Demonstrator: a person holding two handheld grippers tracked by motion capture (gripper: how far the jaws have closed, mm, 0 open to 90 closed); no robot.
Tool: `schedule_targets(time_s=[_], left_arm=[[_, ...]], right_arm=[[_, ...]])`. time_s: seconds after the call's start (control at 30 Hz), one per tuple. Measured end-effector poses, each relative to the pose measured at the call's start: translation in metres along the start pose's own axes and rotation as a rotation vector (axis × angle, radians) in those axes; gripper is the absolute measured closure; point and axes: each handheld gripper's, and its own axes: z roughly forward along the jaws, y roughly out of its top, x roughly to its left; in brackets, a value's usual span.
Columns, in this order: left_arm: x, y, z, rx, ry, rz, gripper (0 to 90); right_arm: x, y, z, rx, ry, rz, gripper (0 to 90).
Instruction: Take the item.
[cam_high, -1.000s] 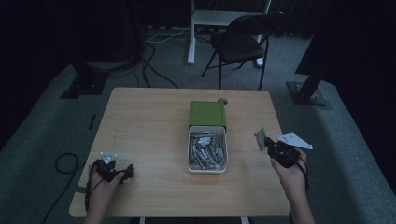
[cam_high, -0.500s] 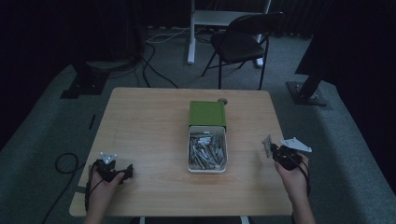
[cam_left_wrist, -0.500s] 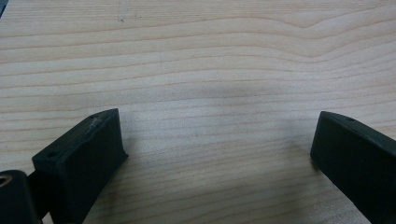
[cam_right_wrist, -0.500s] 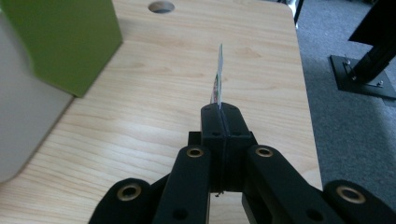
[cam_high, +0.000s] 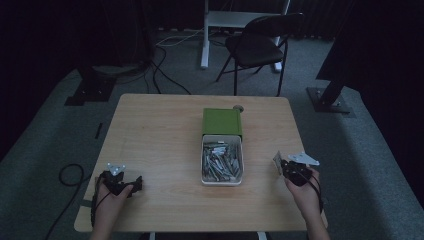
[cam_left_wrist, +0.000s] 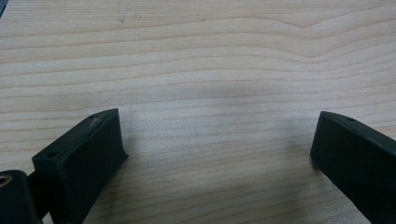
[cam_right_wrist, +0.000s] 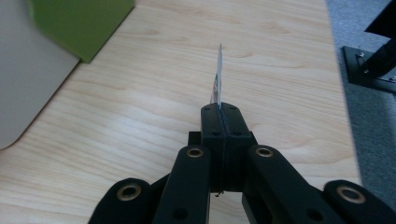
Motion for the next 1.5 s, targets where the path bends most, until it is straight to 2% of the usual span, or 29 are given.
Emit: schedule_targets(time_s=[0.1, 0.27, 0.43, 0.8, 0.97, 1.07, 1.17, 1.2, 1.3, 1.37, 1.5], left_arm=[[0.0, 0.0, 0.0, 0.0, 0.0, 0.0, 3.3], [0.0, 0.0, 0.0, 0.001, 0.001, 0.0, 3.3], [0.0, 0.0, 0.0, 0.001, 0.0, 0.001, 3.3], [0.0, 0.0, 0.0, 0.001, 0.001, 0.0, 3.3], [0.0, 0.0, 0.0, 0.002, 0.0, 0.001, 3.3], [0.0, 0.0, 0.0, 0.001, 0.0, 0.0, 3.3], [0.0, 0.0, 0.0, 0.001, 0.0, 0.0, 3.3], [0.0, 0.0, 0.0, 0.001, 0.0, 0.0, 3.3], [0.0, 0.0, 0.0, 0.001, 0.0, 0.0, 3.3], [0.0, 0.0, 0.0, 0.001, 0.0, 0.0, 3.3], [0.0, 0.0, 0.0, 0.001, 0.0, 0.001, 3.3]], right_arm=[[0.008, 0.0, 0.002, 0.006, 0.016, -0.017, 90.0], [0.025, -0.003, 0.004, 0.018, 0.079, -0.034, 89.8], [0.032, -0.01, 0.013, 0.05, 0.12, -0.034, 89.5], [0.039, -0.022, 0.027, 0.09, 0.162, -0.029, 88.3], [0.045, -0.027, 0.031, 0.102, 0.167, -0.06, 86.5], [0.047, -0.027, 0.032, 0.104, 0.179, -0.075, 81.9], [0.047, -0.027, 0.032, 0.1, 0.212, -0.075, 77.1], [0.047, -0.027, 0.032, 0.101, 0.208, -0.08, 75.5], [0.048, -0.026, 0.031, 0.059, 0.249, -0.084, 70.2], [0.049, -0.025, 0.029, 0.063, 0.246, -0.13, 63.2], [0.053, -0.023, 0.026, 0.053, 0.285, -0.156, 56.5]])
